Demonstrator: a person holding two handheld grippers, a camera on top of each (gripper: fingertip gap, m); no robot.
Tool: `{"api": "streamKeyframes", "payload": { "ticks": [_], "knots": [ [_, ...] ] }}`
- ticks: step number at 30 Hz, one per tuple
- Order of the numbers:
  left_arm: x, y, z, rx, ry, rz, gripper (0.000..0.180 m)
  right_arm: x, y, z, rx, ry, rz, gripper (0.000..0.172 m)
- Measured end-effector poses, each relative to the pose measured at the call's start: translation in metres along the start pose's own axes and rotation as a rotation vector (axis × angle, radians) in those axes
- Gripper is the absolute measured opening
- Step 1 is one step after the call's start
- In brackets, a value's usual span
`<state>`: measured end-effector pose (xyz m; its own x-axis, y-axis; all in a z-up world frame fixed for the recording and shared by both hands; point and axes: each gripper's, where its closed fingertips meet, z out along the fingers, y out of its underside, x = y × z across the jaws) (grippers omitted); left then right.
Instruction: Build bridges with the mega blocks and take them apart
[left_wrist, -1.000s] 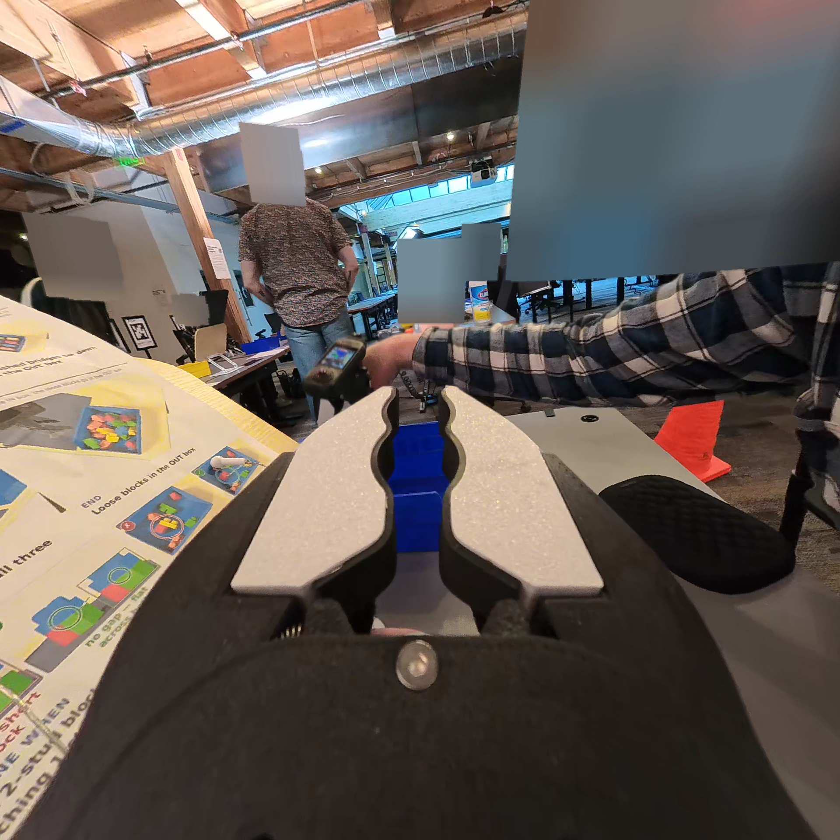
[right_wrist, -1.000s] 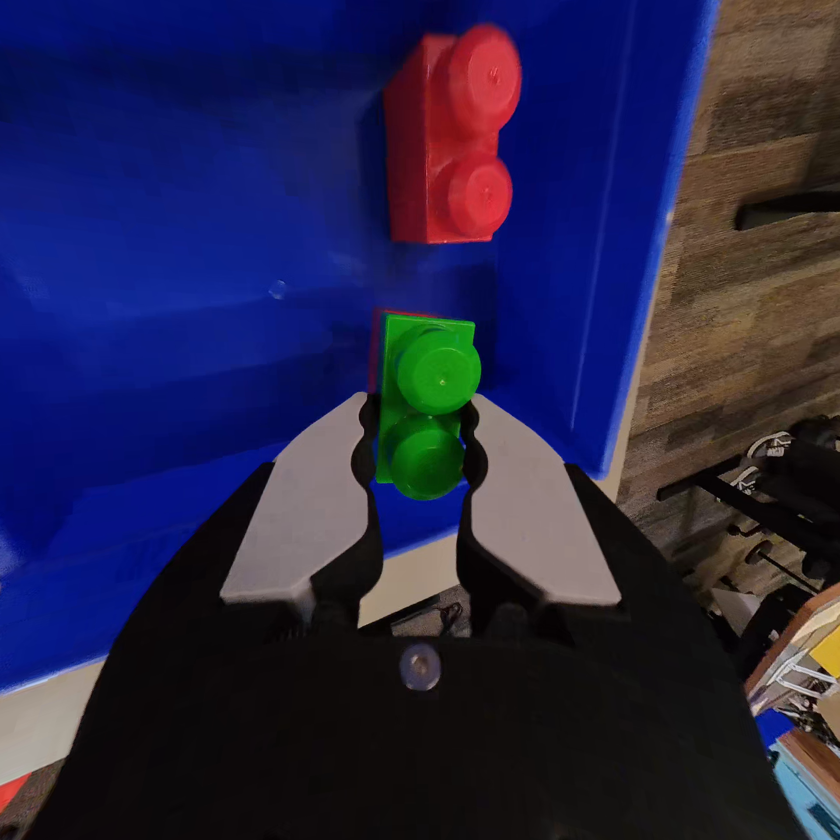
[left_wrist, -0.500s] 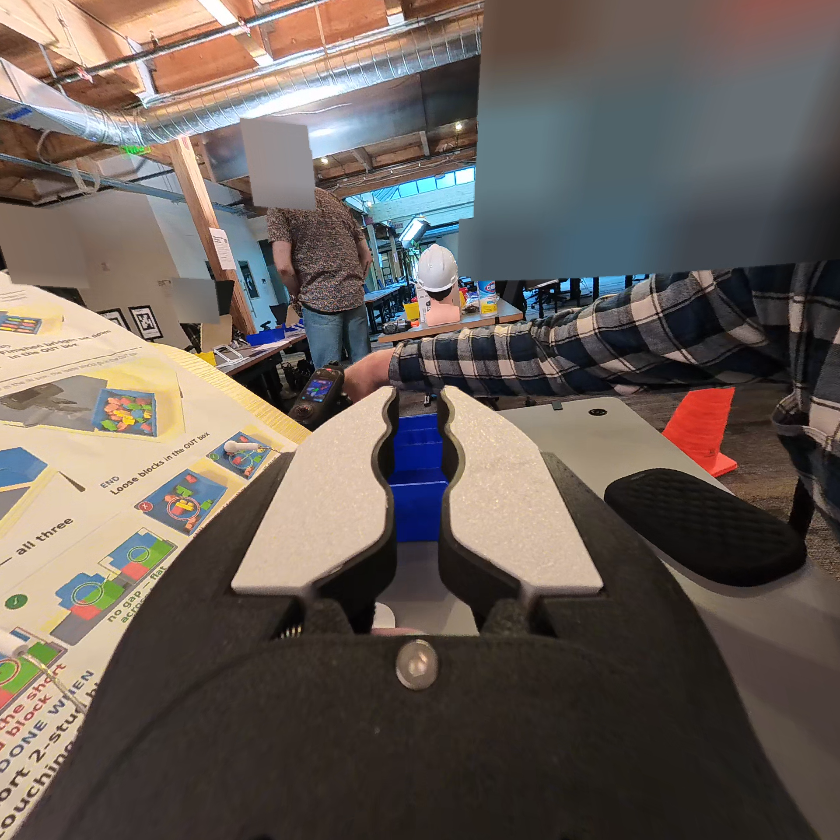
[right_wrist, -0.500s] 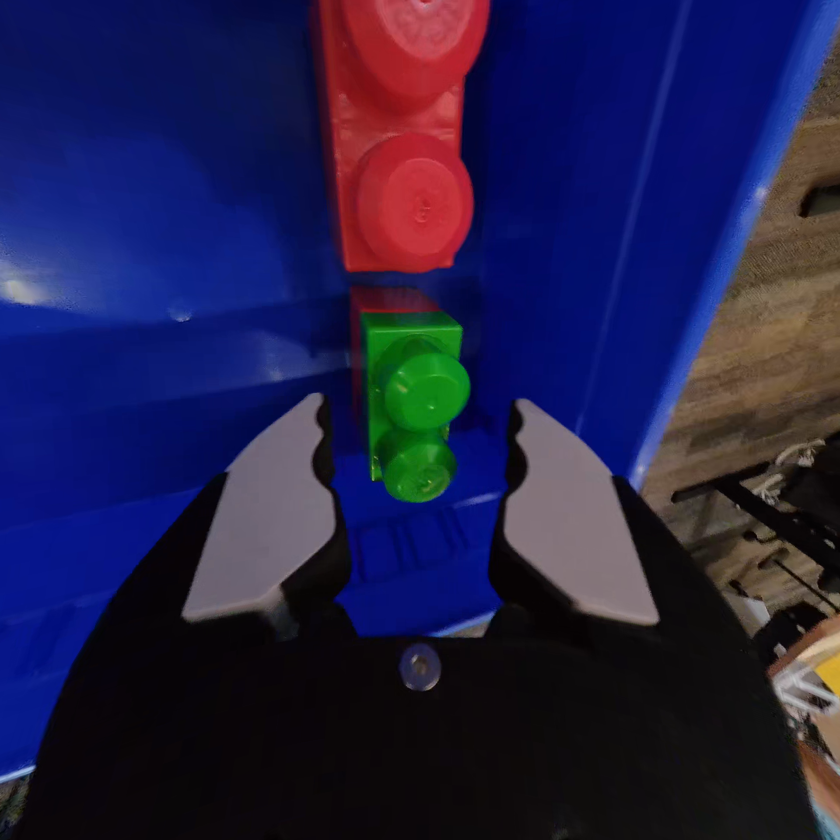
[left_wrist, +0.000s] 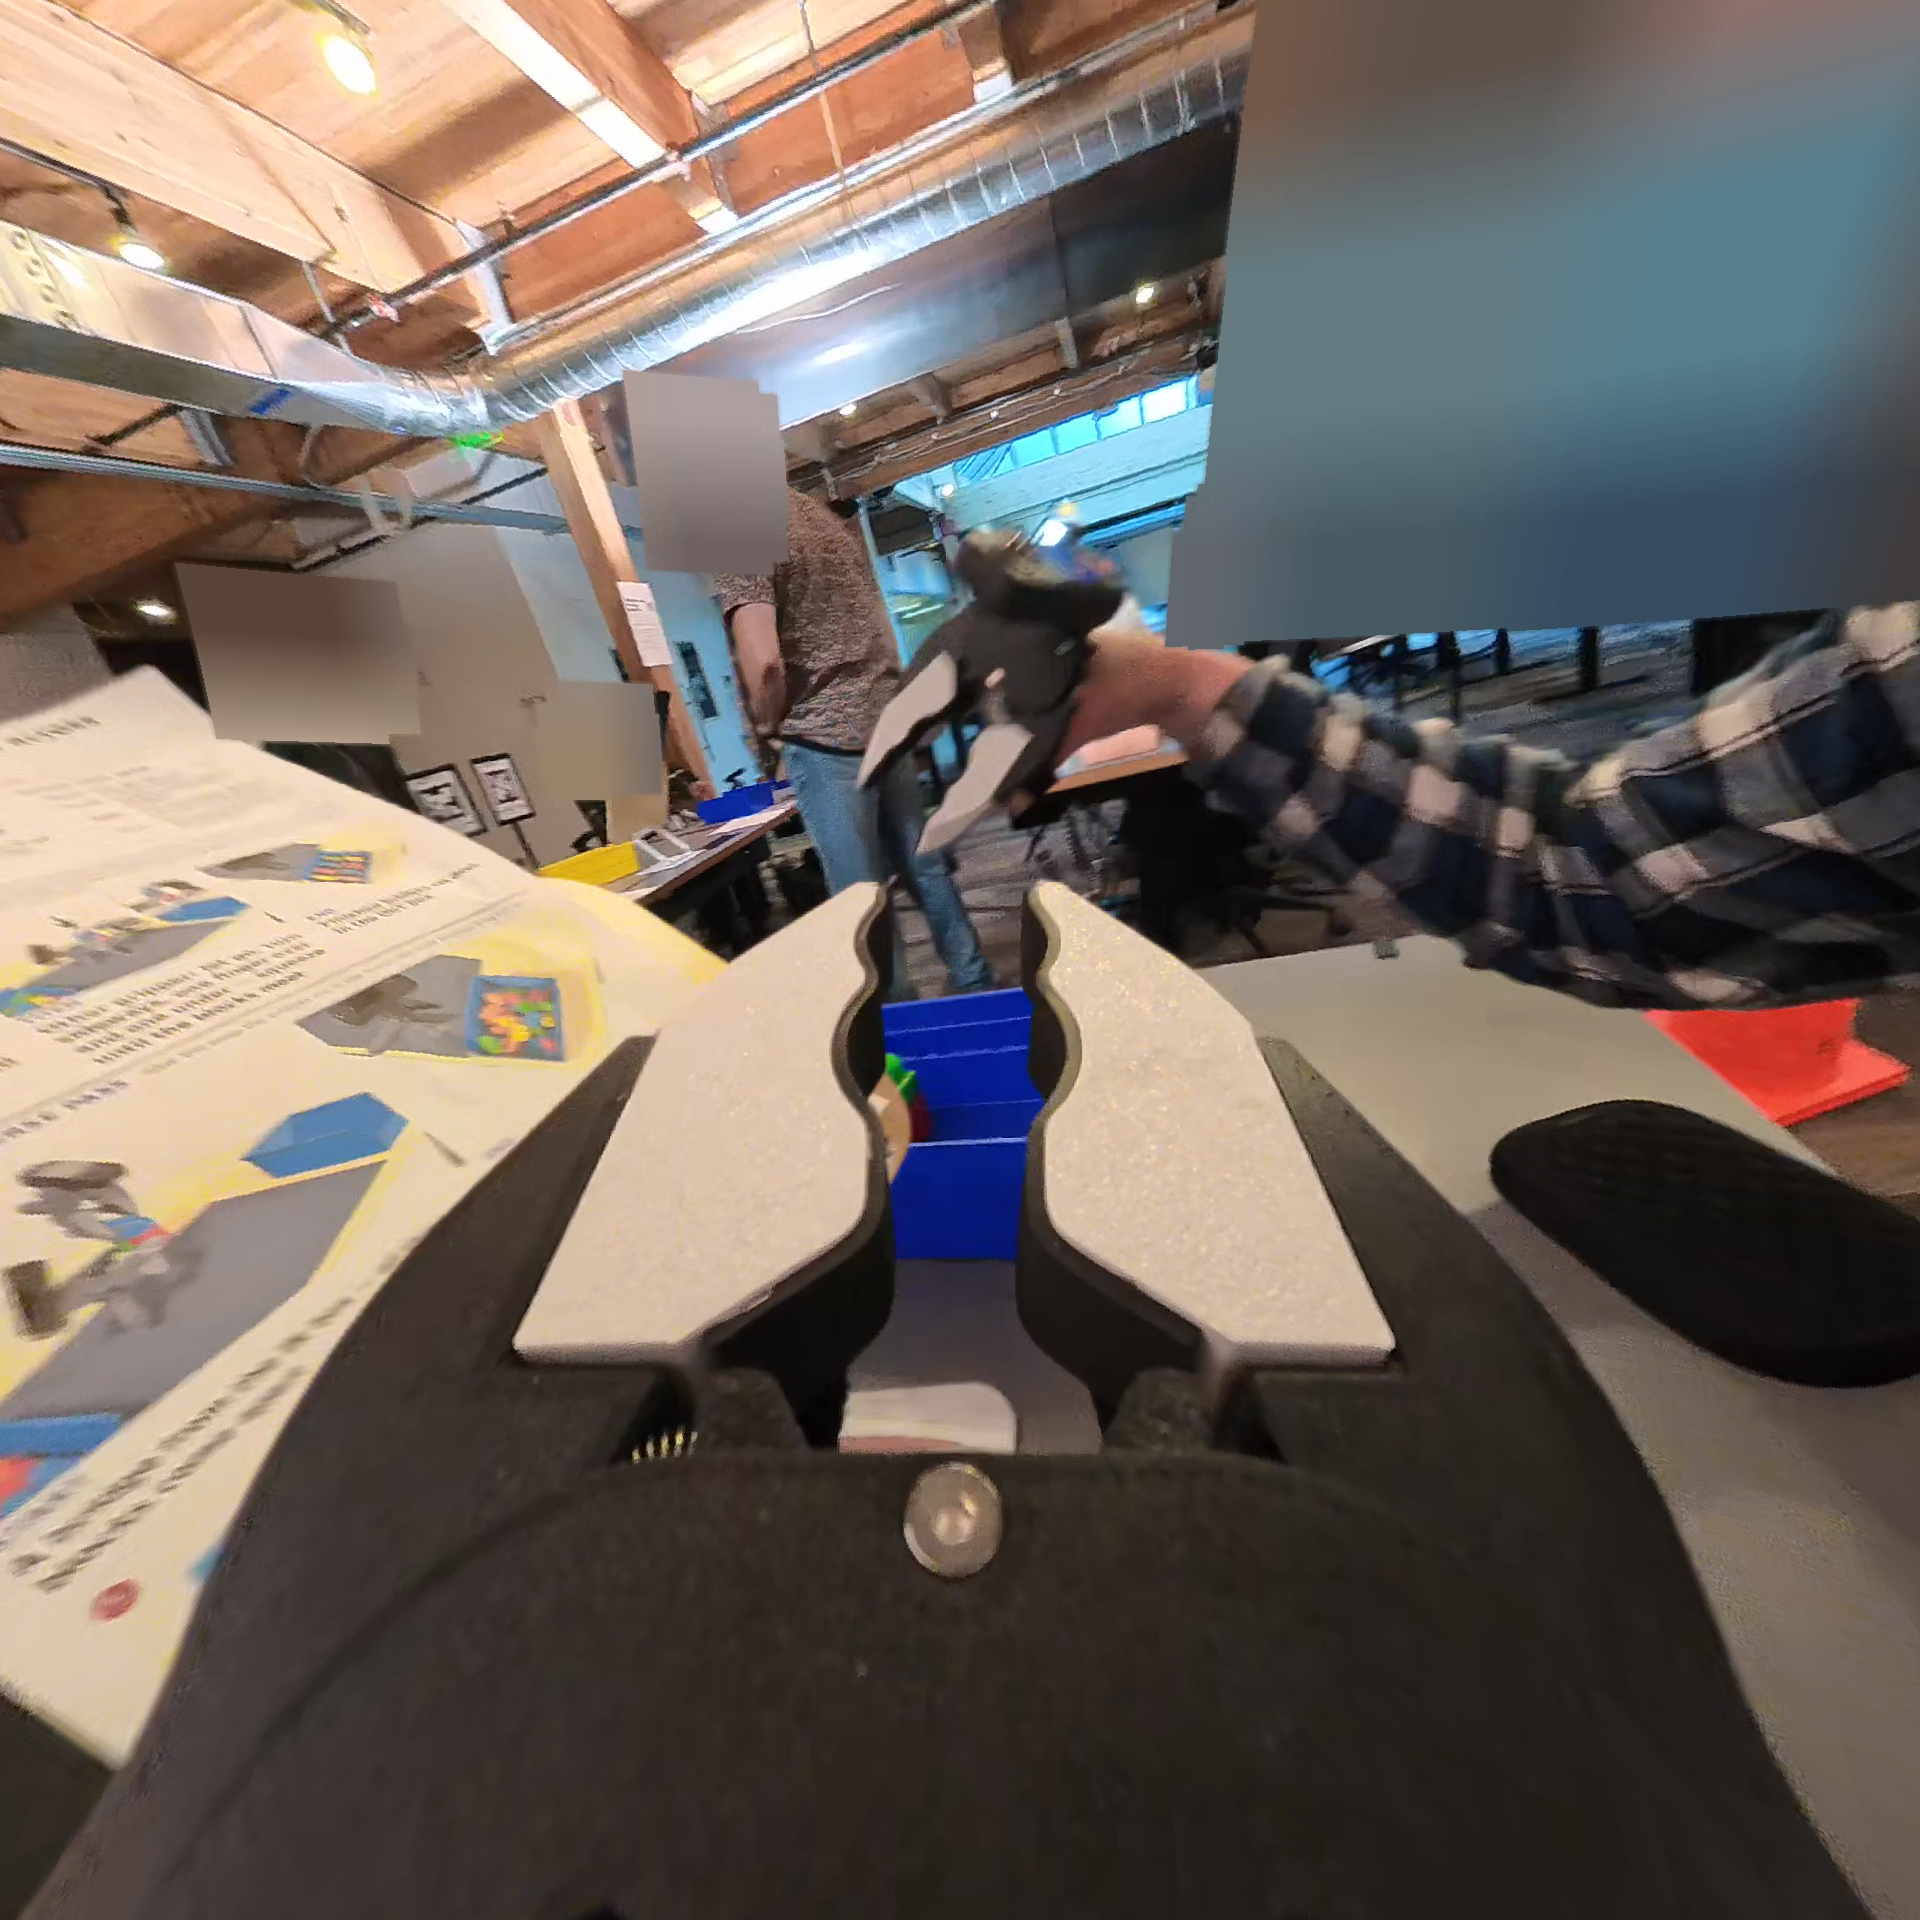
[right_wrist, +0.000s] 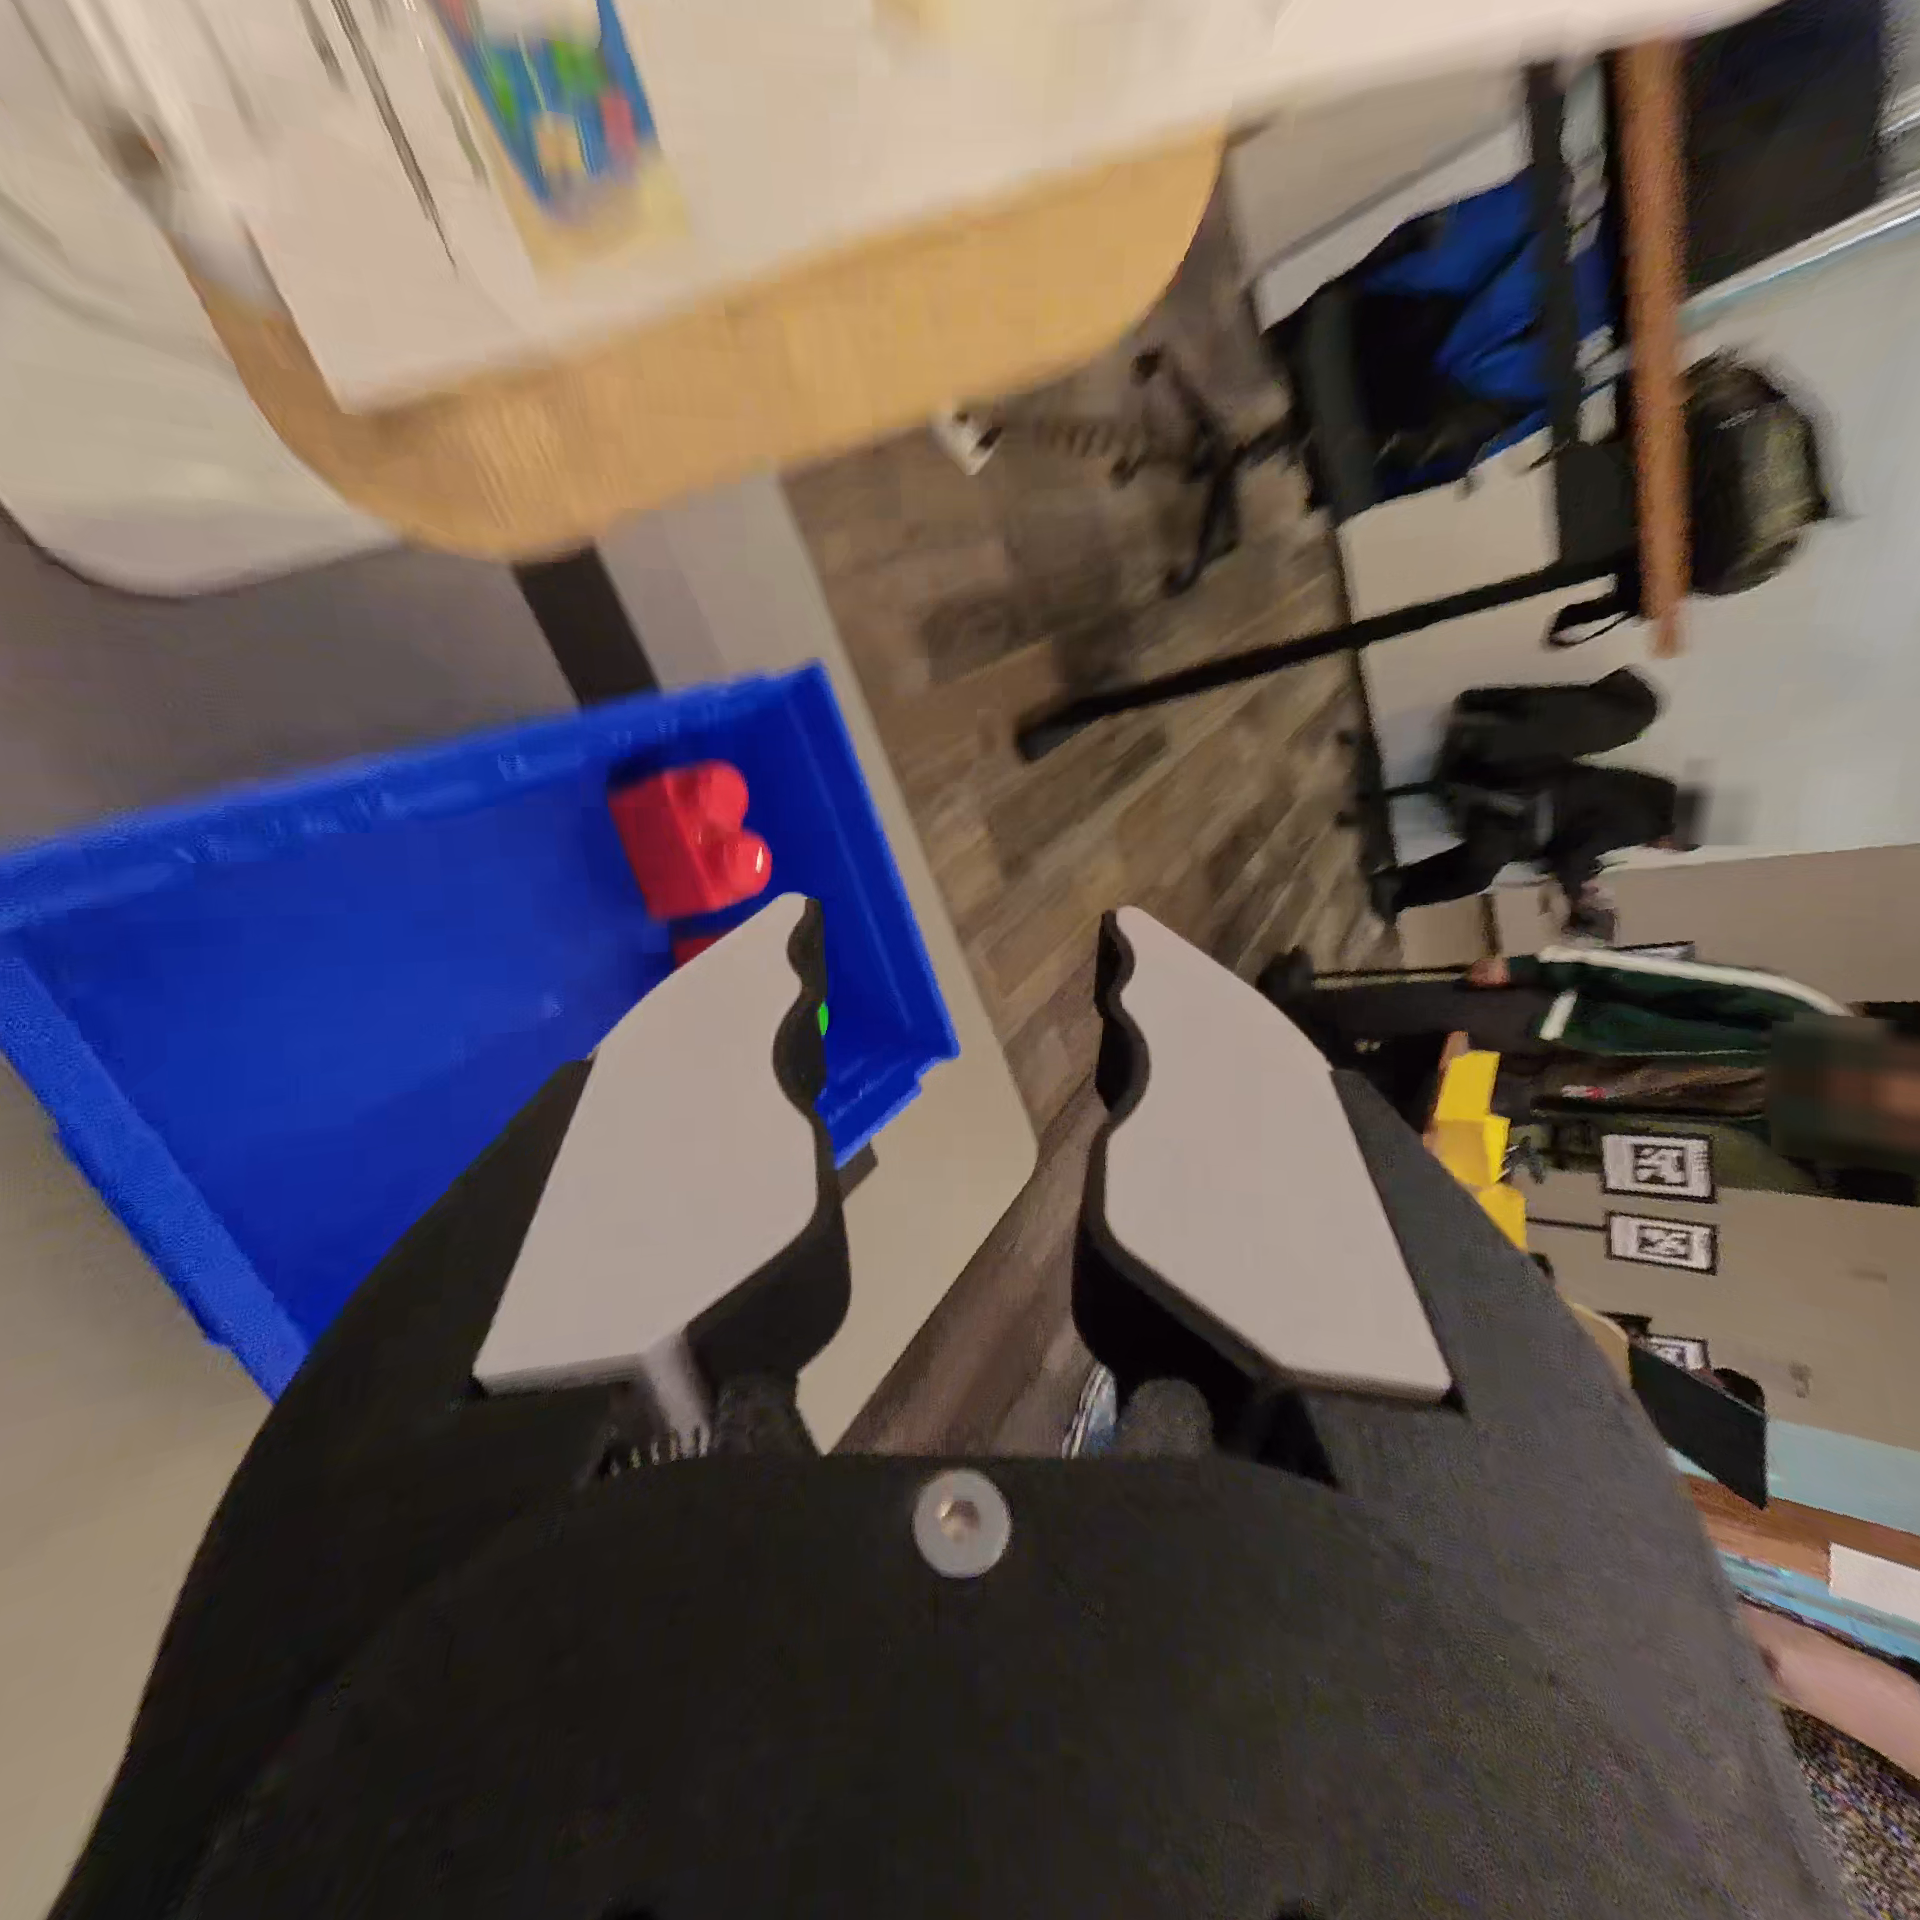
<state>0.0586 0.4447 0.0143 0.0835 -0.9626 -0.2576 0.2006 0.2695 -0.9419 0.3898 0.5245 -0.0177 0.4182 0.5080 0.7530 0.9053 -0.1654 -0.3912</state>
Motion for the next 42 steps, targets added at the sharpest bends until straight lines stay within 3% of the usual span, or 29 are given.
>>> {"api": "streamKeyframes", "payload": {
  "ticks": [6, 8, 11, 14, 19, 26, 29, 37, 40, 42],
  "knots": [
    [-0.029, -0.038, -0.043, -0.084, -0.202, 0.195, 0.029, -0.024, -0.094, -0.096, 0.364, 0.199, 0.087, 0.032],
    [-0.051, -0.046, -0.069, -0.136, -0.323, 0.259, 0.030, -0.041, -0.118, -0.113, 0.489, 0.207, 0.090, 0.030],
    [-0.085, -0.036, -0.106, -0.278, -0.464, 0.299, 0.032, -0.058, -0.131, -0.118, 0.586, 0.202, 0.124, 0.027],
    [-0.120, -0.003, -0.136, -0.465, -0.568, 0.277, 0.036, -0.062, -0.133, -0.107, 0.563, 0.194, 0.110, 0.025],
    [-0.163, 0.076, -0.176, -0.782, -0.655, 0.152, 0.044, -0.071, -0.129, -0.079, 0.503, 0.141, 0.086, 0.024],
    [-0.202, 0.190, -0.195, -0.960, -0.684, -0.119, 0.052, -0.087, -0.140, -0.068, 0.495, 0.083, 0.035, 0.025],
    [-0.217, 0.230, -0.196, -1.053, -0.700, -0.122, 0.053, -0.092, -0.143, -0.065, 0.483, 0.072, 0.012, 0.025],
    [-0.248, 0.283, -0.186, -1.228, -0.640, 0.009, 0.054, -0.098, -0.142, -0.055, 0.469, 0.039, 0.000, 0.025],
    [-0.258, 0.303, -0.193, -1.303, -0.691, -0.049, 0.060, -0.097, -0.139, -0.051, 0.446, 0.041, -0.002, 0.024],
    [-0.260, 0.313, -0.189, -1.270, -0.707, -0.131, 0.058, -0.098, -0.138, -0.049, 0.435, 0.043, -0.007, 0.024]
  ]
}}
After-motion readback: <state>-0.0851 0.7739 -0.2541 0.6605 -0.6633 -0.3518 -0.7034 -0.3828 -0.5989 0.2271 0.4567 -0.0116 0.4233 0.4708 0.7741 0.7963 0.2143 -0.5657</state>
